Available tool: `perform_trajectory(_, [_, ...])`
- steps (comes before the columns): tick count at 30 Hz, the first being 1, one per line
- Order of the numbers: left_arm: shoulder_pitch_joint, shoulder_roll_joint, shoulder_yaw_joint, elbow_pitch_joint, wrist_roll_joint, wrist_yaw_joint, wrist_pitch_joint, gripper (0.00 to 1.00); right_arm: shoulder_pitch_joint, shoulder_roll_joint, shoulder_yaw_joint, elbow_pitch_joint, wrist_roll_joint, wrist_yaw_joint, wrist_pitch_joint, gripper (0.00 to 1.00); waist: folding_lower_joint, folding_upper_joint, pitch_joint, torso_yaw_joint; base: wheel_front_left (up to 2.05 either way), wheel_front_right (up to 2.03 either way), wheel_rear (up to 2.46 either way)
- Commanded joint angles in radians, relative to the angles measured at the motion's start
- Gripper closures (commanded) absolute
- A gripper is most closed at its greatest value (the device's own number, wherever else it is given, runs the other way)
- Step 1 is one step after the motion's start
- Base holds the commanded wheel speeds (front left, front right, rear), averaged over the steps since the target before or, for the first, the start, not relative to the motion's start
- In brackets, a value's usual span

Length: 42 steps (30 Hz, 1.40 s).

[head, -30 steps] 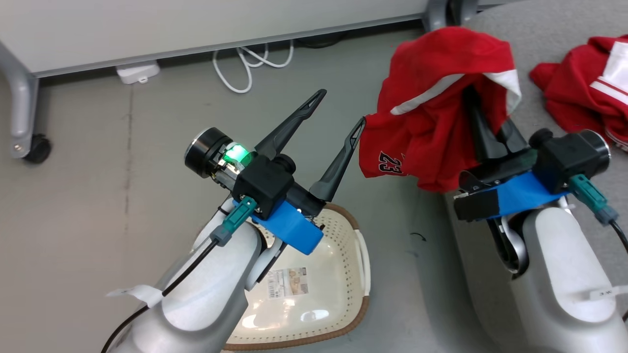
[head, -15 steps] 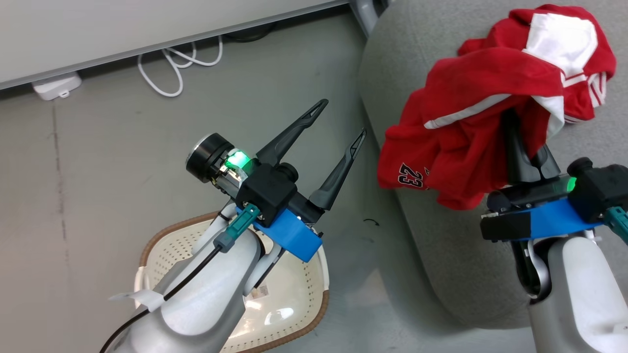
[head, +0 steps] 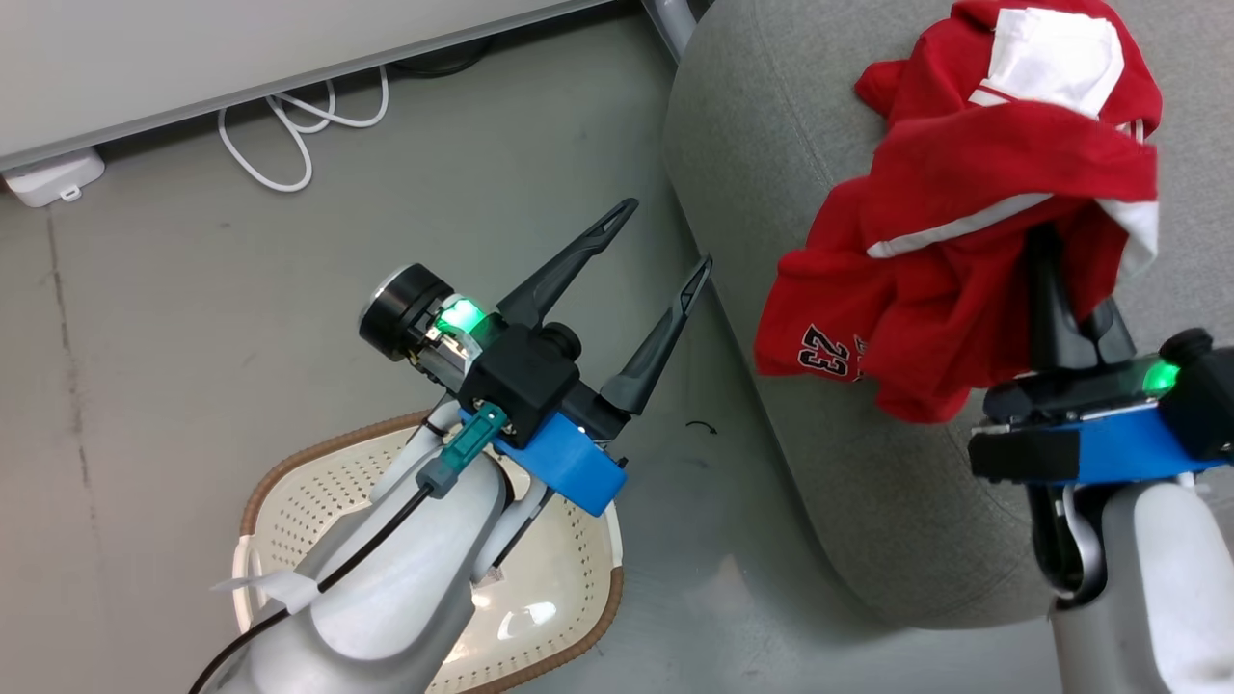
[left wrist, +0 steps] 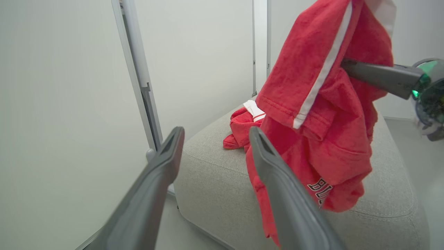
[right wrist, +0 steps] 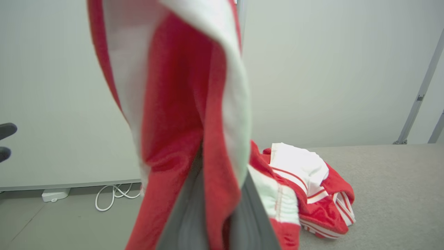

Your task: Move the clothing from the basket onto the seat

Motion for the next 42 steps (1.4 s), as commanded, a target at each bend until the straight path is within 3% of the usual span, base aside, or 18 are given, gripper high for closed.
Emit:
perform_trajectory(1, [-0.007, 0.009, 0.007, 0.000, -0.003, 0.007, -0.002, 0.00, -0.031, 0.004, -0.002, -0.022, 0.007, 0.001, -0.004, 1.00, 0.0000, 0.0000, 0.007, 0.003, 0.00, 0.00, 0.00])
perform_trajectory(7, [-0.020, 0.030, 0.018, -0.020, -0.001, 0.022, 0.002, 0.00, -0.168, 0.003, 0.001, -0.063, -0.004, 0.001, -0.004, 1.00, 0.0000, 0.0000, 0.055, -0.002, 0.00, 0.00, 0.00])
perform_trajectory(14, [-0.047, 0.056, 0.022, -0.055, 0.009, 0.026, 0.020, 0.00, -0.408, -0.052, -0.049, -0.065, -0.015, 0.001, -0.004, 1.00, 0.0000, 0.0000, 0.154, 0.006, 0.00, 0.00, 0.00])
perform_trajectory(25, [-0.093, 0.088, 0.022, -0.098, 0.025, 0.029, 0.039, 0.00, -0.694, -0.234, -0.220, 0.024, -0.012, 0.000, -0.003, 1.00, 0.0000, 0.0000, 0.287, 0.032, 0.00, 0.00, 0.00])
perform_trajectory(33, [-0.112, 0.110, 0.023, -0.113, 0.029, 0.033, 0.044, 0.00, -0.783, -0.381, -0.329, 0.216, 0.029, 0.000, -0.003, 1.00, 0.0000, 0.0000, 0.339, 0.032, 0.00, 0.00, 0.00])
perform_trajectory(42, [-0.123, 0.118, 0.015, -0.121, 0.027, 0.034, 0.049, 0.00, -0.734, -0.366, -0.348, 0.501, 0.028, 0.001, -0.004, 1.00, 0.0000, 0.0000, 0.369, 0.034, 0.00, 0.00, 0.00])
